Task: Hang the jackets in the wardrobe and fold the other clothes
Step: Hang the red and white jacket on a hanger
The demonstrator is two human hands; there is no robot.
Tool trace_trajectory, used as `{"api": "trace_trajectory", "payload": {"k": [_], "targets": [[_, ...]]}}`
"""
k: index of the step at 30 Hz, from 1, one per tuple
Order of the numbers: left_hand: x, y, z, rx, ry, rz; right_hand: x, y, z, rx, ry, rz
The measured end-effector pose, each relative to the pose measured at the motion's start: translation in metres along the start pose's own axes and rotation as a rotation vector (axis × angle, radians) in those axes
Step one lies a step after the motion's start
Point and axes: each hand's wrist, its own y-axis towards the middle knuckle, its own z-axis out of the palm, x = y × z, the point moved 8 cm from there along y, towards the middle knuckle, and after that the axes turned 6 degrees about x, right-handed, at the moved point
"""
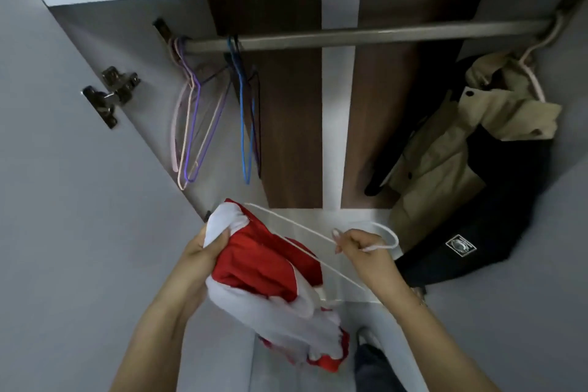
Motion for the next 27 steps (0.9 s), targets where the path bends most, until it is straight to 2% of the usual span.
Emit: {"api": "trace_trajectory", "payload": {"k": [2, 4, 7, 10, 13, 15, 17, 19, 20, 22, 24, 25, 27], "targets": [[0.01, 0.0, -0.016, -0.007, 0.015, -0.032, -0.002, -0.038, 0.015, 0.01, 0.1, 0.032], [0.017, -0.003, -0.029, -0.036, 0.022, -0.068, -0.005, -0.076, 0.02, -0.055, 0.155, 0.061], [0.01, -0.009, -0.034, -0.017, 0.07, -0.068, -0.006, -0.117, 0.023, -0.107, 0.133, 0.12], [-0.019, -0.023, -0.013, 0.159, 0.269, 0.082, -0.008, -0.148, 0.031, -0.12, 0.054, 0.191], [-0.047, -0.056, 0.023, 0.295, 0.487, 0.26, -0.011, -0.16, 0.047, -0.022, -0.11, 0.253], [-0.055, -0.086, 0.053, 0.456, 0.501, 0.308, -0.011, -0.158, 0.063, 0.051, -0.229, 0.276], [-0.051, -0.116, 0.081, 0.639, 0.496, 0.301, -0.012, -0.153, 0.075, 0.049, -0.327, 0.296], [-0.046, -0.136, 0.093, 0.727, 0.544, 0.34, -0.011, -0.15, 0.081, -0.001, -0.274, 0.303], [-0.048, -0.137, 0.089, 0.709, 0.582, 0.392, -0.01, -0.15, 0.079, -0.031, -0.219, 0.298], [-0.046, -0.12, 0.062, 0.556, 0.732, 0.387, -0.007, -0.154, 0.066, -0.095, -0.138, 0.304], [-0.031, -0.098, 0.024, 0.33, 1.009, 0.224, -0.002, -0.156, 0.053, -0.12, -0.076, 0.313], [-0.027, -0.09, 0.006, 0.195, 1.115, 0.168, 0.002, -0.157, 0.053, -0.092, -0.066, 0.319], [-0.021, -0.079, -0.017, -0.02, 1.127, 0.137, 0.009, -0.157, 0.065, 0.02, -0.07, 0.314]]}}
